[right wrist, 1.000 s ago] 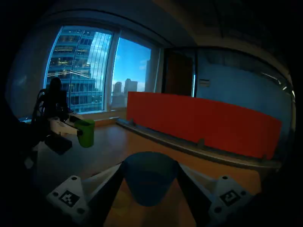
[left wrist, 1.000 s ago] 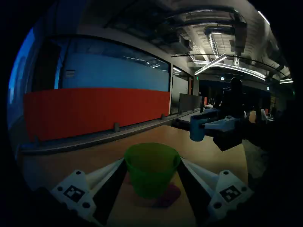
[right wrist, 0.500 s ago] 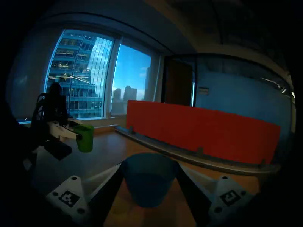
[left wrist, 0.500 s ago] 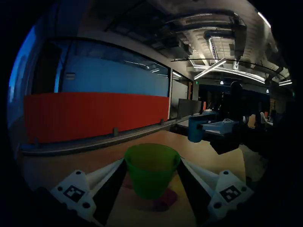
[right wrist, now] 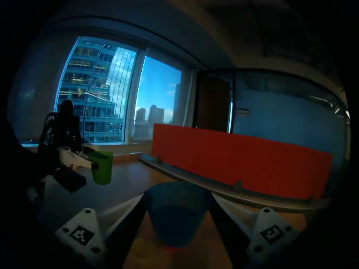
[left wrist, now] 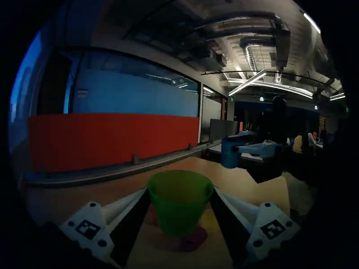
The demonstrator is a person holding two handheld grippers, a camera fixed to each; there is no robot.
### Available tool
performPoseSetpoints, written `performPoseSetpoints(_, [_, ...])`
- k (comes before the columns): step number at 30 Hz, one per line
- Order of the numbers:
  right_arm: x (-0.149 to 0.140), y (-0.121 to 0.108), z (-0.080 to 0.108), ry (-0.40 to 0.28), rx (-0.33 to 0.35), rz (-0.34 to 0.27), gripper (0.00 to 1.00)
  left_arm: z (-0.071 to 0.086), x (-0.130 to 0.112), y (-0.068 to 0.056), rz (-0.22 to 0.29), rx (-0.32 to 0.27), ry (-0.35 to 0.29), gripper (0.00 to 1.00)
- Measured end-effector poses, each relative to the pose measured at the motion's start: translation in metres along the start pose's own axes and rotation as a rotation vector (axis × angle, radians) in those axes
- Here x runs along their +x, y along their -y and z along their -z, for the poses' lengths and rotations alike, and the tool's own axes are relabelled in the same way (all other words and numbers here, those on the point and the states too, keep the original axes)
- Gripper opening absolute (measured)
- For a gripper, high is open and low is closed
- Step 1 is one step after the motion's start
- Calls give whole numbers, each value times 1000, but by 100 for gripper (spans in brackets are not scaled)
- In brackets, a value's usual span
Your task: Pour water
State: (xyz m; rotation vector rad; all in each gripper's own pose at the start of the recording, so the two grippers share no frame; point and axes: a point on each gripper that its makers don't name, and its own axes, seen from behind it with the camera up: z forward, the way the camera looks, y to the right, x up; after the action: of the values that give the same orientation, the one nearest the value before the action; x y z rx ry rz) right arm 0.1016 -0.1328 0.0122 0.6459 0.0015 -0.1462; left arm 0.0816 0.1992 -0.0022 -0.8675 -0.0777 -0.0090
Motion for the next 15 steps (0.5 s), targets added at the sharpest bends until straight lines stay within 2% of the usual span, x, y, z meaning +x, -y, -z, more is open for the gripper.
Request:
performPoseSetpoints(9, [10, 5, 2, -7, 15, 26, 93, 3, 3, -5, -17, -4, -6, 88])
performPoseSetpoints(15, [22, 11, 2, -12, 30, 66, 93, 4, 5, -12, -20, -9, -10, 88])
